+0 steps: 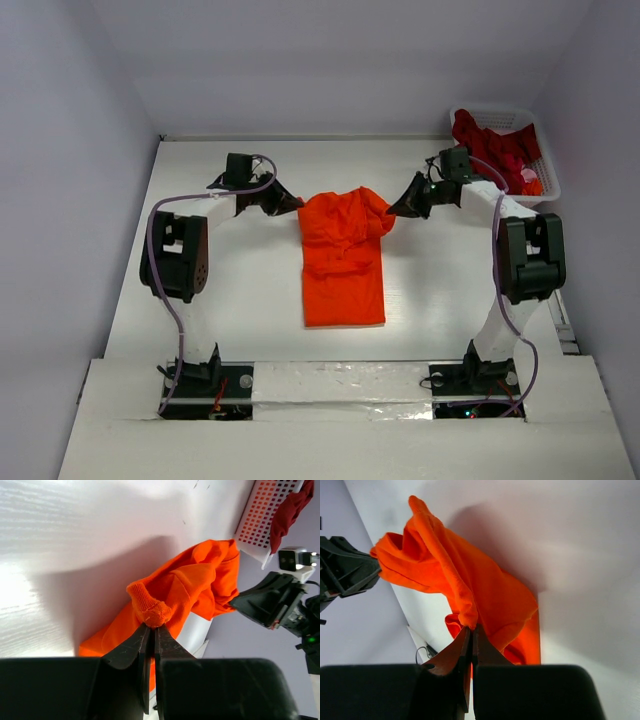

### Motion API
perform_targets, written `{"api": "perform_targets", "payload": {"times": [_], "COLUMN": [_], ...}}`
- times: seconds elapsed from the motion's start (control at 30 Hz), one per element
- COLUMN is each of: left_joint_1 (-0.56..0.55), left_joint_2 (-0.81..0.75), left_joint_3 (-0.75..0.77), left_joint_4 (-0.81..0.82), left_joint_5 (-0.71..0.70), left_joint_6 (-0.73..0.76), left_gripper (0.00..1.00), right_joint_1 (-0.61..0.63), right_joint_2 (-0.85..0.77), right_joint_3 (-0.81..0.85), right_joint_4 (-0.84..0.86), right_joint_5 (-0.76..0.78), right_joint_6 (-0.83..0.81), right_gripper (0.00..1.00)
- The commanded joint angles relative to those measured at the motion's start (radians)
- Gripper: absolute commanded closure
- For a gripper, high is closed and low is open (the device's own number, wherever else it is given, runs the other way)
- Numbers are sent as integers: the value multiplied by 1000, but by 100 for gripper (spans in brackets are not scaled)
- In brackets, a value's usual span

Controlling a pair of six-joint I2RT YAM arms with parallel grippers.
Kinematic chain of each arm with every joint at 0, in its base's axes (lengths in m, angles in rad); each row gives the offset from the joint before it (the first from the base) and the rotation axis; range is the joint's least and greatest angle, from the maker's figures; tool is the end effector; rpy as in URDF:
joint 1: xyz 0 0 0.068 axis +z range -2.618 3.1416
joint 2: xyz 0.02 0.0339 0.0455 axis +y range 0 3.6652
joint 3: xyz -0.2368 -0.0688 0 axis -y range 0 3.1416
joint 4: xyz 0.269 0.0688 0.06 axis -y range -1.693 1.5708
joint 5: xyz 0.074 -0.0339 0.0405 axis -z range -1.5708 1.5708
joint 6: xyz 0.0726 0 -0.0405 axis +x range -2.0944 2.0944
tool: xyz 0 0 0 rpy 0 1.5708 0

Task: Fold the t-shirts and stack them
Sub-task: Grab one side of the 2/3 rectangular tshirt with both arms, then fold the long partially folded tshirt into a neat square

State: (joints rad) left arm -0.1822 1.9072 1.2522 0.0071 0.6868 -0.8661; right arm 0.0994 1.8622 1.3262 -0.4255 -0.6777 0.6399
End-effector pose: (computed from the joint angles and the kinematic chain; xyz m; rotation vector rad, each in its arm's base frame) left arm 0.4360 -0.1271 0.1422 -0.3930 2.3457 -1.3077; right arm 0.4181 0.0874 0.1475 0.4142 2.5686 1.1436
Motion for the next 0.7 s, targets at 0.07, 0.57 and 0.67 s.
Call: {"api": "perform_targets", "payload": {"times": [0.07,0.57,0.67], "left_joint_1": [0,0,-10], "left_joint_2": [-86,-177,-188], "left_joint_3": [35,46,36], "left_joint_4": [-78,-136,-151], "left_joint_5": [5,8,3], "left_joint_6": [64,53,62], "left_gripper": [100,100,100], "right_joint_1": [6,6,6], "right_joint_2": [-81,-164,-195], "right_joint_3": [-28,-111,-119], "right_joint_4": [7,5,2], "right_joint_5": [-25,-43,-48], "right_joint_6": [-14,-23,-20], "right_gripper": [100,100,100]}}
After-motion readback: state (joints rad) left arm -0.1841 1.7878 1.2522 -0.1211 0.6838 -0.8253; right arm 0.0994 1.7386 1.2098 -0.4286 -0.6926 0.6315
